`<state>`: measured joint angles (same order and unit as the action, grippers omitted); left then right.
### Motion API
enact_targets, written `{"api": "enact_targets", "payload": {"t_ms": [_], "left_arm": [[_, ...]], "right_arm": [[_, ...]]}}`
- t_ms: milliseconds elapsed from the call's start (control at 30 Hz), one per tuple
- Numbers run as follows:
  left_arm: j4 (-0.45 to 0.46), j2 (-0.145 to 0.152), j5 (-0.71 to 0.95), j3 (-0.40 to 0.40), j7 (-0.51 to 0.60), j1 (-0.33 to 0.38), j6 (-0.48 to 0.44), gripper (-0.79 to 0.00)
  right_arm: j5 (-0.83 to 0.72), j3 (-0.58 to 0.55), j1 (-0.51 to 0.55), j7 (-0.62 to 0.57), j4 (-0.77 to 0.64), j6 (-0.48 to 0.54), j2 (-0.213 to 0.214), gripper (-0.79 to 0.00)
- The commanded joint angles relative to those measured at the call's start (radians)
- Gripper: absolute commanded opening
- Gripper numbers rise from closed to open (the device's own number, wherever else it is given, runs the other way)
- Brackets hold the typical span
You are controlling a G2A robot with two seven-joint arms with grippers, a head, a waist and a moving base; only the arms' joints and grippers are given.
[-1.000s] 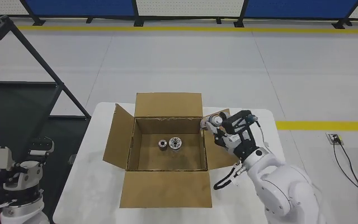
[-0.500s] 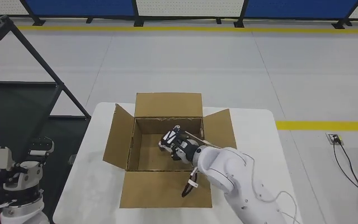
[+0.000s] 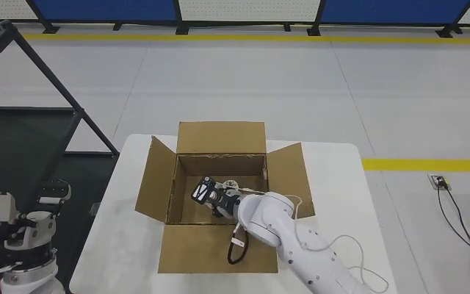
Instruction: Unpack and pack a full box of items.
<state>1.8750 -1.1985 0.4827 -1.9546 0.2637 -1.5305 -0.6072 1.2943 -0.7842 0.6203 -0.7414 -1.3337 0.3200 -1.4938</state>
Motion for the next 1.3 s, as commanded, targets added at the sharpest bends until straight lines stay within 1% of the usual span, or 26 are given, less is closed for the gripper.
{"api": "enact_targets", "payload": {"t_ms": [0,133,333,600,667,700,800,833,900,1000,1033,1067,1167,1200,1267], "left_arm": [[0.000,0.000,0.000,0.000,0.000,0.000,0.000,0.000],[0.000,0.000,0.000,0.000,0.000,0.000,0.000,0.000],[0.000,0.000,0.000,0.000,0.000,0.000,0.000,0.000],[0.000,0.000,0.000,0.000,0.000,0.000,0.000,0.000],[0.000,0.000,0.000,0.000,0.000,0.000,0.000,0.000],[0.000,0.000,0.000,0.000,0.000,0.000,0.000,0.000],[0.000,0.000,0.000,0.000,0.000,0.000,0.000,0.000],[0.000,0.000,0.000,0.000,0.000,0.000,0.000,0.000],[0.000,0.000,0.000,0.000,0.000,0.000,0.000,0.000],[0.000,0.000,0.000,0.000,0.000,0.000,0.000,0.000],[0.000,0.000,0.000,0.000,0.000,0.000,0.000,0.000],[0.000,0.000,0.000,0.000,0.000,0.000,0.000,0.000],[0.000,0.000,0.000,0.000,0.000,0.000,0.000,0.000],[0.000,0.000,0.000,0.000,0.000,0.000,0.000,0.000],[0.000,0.000,0.000,0.000,0.000,0.000,0.000,0.000]], "right_arm": [[0.002,0.007,-0.010,0.005,0.022,-0.002,-0.005,-0.785],[0.006,0.022,-0.030,-0.006,0.068,-0.014,-0.016,-0.785],[-0.032,0.039,-0.065,-0.046,0.138,-0.018,-0.037,-0.785],[-0.047,0.047,-0.087,-0.020,0.196,-0.029,-0.056,-0.785],[-0.047,0.046,-0.089,-0.016,0.204,-0.028,-0.059,-0.690],[-0.048,0.046,-0.090,-0.014,0.207,-0.026,-0.060,-0.600],[-0.047,0.044,-0.091,-0.009,0.214,-0.025,-0.063,-0.511],[-0.044,0.044,-0.090,-0.008,0.216,-0.023,-0.064,-0.459],[-0.041,0.041,-0.089,-0.007,0.215,-0.021,-0.064,-0.416],[-0.037,0.034,-0.083,-0.003,0.205,-0.017,-0.064,-0.394],[-0.034,0.031,-0.081,-0.003,0.201,-0.016,-0.063,-0.345],[-0.031,0.028,-0.078,-0.004,0.195,-0.015,-0.063,-0.326],[-0.021,0.018,-0.067,-0.007,0.175,-0.012,-0.060,-0.305],[-0.016,0.014,-0.063,-0.009,0.166,-0.011,-0.058,-0.277],[-0.005,0.007,-0.054,-0.014,0.145,-0.009,-0.055,-0.179]]}}
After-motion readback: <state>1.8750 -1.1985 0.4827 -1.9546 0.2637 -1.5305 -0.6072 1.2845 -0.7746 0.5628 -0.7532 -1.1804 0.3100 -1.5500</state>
